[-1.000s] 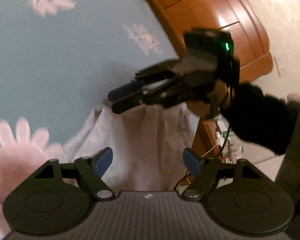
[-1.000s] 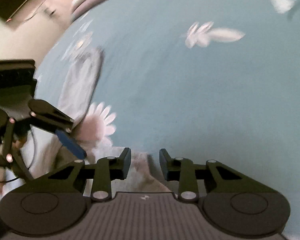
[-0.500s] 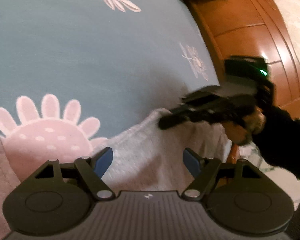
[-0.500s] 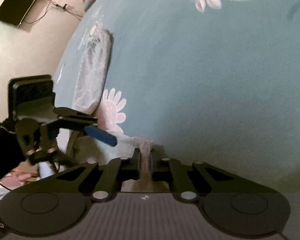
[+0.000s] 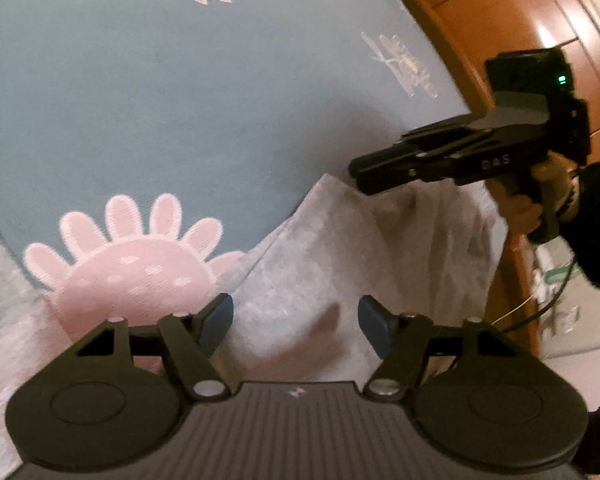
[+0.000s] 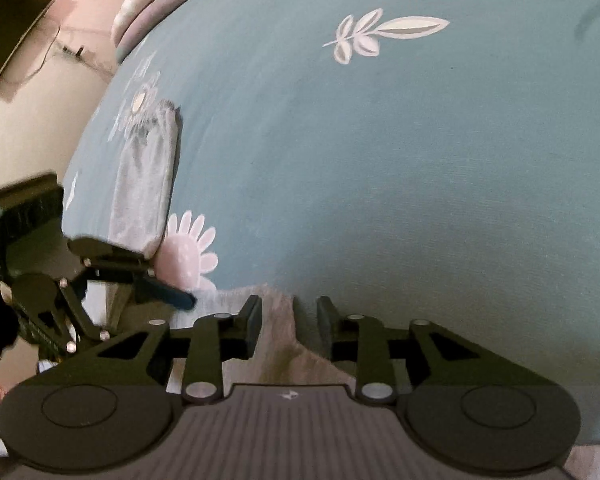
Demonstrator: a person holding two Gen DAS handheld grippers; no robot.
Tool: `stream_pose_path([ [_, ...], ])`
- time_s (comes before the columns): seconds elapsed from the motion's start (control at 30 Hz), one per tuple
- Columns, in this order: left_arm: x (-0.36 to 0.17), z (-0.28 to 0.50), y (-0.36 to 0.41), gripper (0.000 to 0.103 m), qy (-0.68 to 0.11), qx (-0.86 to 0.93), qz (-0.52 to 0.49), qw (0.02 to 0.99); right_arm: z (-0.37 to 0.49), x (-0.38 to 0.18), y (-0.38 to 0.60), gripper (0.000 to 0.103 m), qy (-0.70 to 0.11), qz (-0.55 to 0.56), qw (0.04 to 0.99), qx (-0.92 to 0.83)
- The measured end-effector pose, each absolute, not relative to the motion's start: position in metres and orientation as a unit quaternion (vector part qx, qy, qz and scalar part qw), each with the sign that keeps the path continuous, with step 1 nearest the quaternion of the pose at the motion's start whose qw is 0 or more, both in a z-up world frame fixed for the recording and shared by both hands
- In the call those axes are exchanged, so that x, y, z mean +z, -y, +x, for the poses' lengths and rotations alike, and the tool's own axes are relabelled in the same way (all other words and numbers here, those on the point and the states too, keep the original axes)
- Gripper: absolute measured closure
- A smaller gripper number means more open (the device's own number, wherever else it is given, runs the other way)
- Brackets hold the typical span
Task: Fold clothes
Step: 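Grasp the sweatpants edge with the left gripper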
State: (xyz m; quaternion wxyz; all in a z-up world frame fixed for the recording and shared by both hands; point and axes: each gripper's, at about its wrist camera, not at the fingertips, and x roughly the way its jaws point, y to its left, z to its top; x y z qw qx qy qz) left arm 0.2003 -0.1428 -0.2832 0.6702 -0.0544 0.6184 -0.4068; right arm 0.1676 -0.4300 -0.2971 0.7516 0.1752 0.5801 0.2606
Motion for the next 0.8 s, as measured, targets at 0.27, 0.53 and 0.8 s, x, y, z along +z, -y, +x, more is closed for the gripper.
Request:
stream_pose_path([
  [0.27,-0.278,0.189,0.111,0.034,-0.638,-0.373,-0.038,0.672,0.159,-0.293,0.422,0.066,-0.579,0.164,0.75,0.273],
  [0.53,-0.278,0.185,0.104,0.034,-0.642,-0.355,-0.015,0.68,0.162,-0.292,0.409,0.062,-0.581,0.156,0.751,0.272],
  [0.8,-0.282,0.184,0.11,0.095,-0.654,-0.354,0.039,0.668,0.166,-0.29,0.4,0.061,-0.583,0.141,0.752,0.274],
])
